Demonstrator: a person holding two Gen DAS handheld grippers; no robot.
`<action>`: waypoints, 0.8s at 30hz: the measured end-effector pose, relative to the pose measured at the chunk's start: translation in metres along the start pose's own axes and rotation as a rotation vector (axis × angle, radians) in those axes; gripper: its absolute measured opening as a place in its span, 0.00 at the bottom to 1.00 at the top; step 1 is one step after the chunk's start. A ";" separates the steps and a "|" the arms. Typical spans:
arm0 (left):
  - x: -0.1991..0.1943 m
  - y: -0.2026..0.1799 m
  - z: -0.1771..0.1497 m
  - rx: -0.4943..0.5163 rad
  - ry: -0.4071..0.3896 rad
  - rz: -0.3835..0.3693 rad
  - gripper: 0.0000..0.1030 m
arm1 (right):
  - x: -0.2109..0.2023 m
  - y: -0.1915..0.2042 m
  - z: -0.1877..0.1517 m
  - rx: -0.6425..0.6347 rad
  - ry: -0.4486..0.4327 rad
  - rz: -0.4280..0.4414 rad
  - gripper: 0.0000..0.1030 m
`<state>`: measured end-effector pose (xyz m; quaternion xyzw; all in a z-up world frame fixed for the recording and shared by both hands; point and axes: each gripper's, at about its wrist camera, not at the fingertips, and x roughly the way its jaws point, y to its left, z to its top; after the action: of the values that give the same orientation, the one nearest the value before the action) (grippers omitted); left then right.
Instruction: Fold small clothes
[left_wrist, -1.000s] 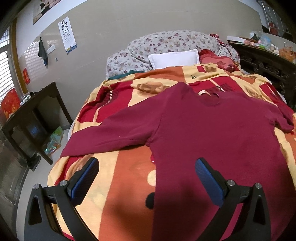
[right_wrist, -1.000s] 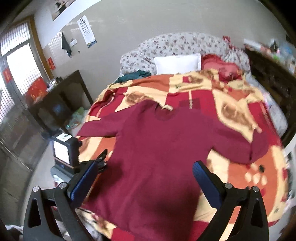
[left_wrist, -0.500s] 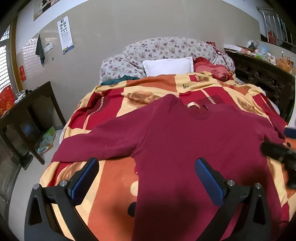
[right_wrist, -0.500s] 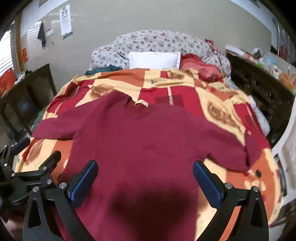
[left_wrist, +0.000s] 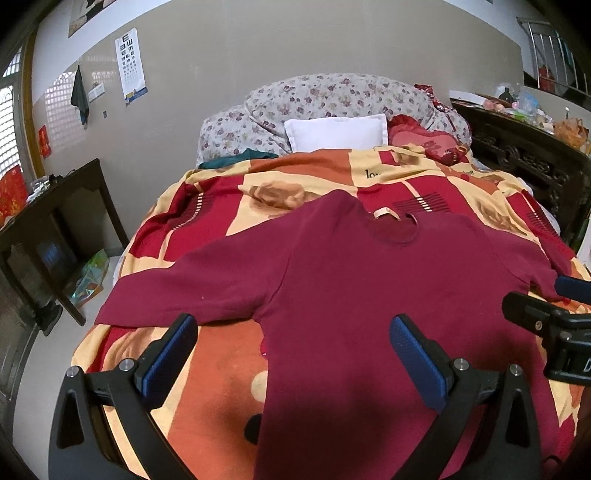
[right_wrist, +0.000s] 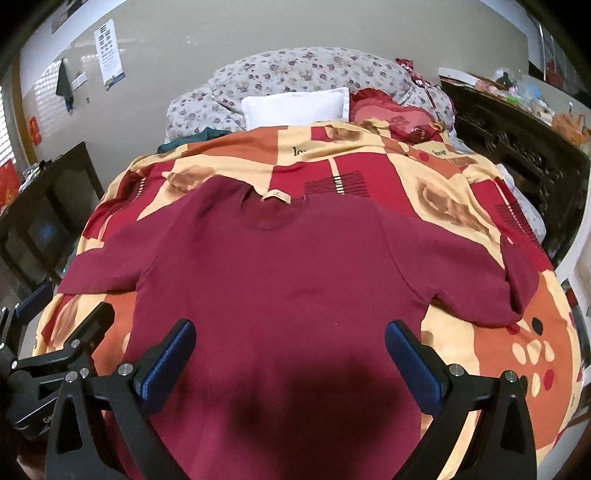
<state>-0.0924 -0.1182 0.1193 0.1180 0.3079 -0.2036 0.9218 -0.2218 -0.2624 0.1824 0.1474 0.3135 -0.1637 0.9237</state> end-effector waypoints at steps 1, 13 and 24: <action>0.001 0.000 0.000 -0.002 0.003 0.000 1.00 | 0.002 -0.001 0.000 0.006 0.003 0.002 1.00; 0.016 0.006 -0.002 -0.026 0.028 -0.003 1.00 | 0.019 -0.002 0.000 0.026 0.014 0.008 1.00; 0.029 0.014 -0.002 -0.038 0.045 0.007 1.00 | 0.040 0.002 -0.003 0.030 0.045 0.020 1.00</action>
<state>-0.0657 -0.1144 0.1011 0.1062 0.3321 -0.1921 0.9173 -0.1925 -0.2685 0.1553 0.1681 0.3301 -0.1558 0.9157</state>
